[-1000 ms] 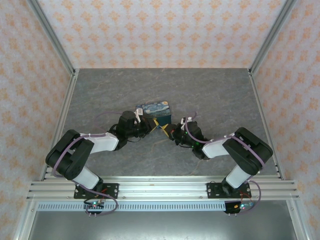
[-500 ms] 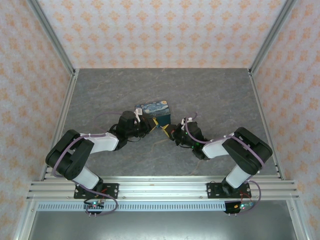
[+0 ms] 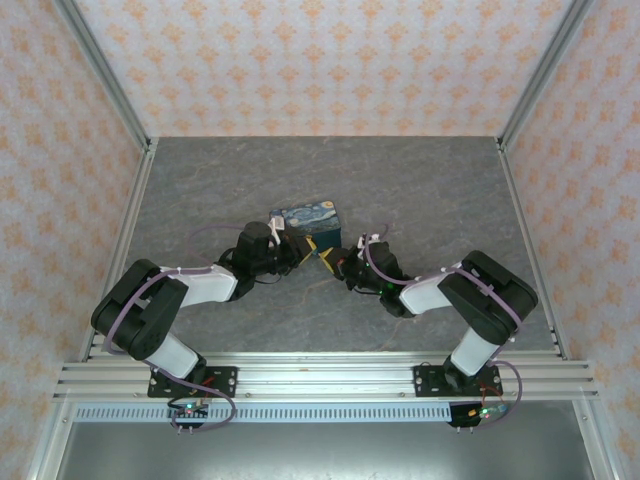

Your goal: Unlock the padlock with the key

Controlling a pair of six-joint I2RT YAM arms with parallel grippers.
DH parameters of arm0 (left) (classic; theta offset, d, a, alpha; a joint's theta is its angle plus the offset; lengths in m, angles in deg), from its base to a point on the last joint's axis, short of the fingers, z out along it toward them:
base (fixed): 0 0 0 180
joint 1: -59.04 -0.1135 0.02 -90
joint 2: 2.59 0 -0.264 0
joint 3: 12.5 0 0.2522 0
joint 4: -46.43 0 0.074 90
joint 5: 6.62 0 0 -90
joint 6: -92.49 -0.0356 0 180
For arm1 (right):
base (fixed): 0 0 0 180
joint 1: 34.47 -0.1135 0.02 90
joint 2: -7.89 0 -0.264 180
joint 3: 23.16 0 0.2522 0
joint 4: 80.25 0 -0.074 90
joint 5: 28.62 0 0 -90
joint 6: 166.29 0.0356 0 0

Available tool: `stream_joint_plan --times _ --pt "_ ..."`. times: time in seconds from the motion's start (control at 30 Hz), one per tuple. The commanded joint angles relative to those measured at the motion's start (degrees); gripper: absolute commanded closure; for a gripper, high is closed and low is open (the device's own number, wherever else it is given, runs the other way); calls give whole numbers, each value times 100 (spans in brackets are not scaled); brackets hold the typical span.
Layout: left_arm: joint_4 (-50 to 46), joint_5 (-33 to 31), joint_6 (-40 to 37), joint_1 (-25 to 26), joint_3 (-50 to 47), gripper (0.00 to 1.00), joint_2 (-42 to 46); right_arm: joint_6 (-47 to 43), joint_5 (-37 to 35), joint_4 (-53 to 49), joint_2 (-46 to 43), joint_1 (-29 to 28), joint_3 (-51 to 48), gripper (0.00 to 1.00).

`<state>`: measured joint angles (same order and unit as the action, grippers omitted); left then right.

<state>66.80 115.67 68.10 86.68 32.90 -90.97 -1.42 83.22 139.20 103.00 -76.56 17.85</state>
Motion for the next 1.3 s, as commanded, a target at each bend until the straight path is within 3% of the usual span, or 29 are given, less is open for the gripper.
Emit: stream_joint_plan --times 0.0,1.27 --pt "227 -126 -1 -10 -61 100 141 37 -76 157 -30 -35 132 100" --pt "178 -126 -45 -13 -106 100 128 -210 -137 -406 -298 -13 246 100"
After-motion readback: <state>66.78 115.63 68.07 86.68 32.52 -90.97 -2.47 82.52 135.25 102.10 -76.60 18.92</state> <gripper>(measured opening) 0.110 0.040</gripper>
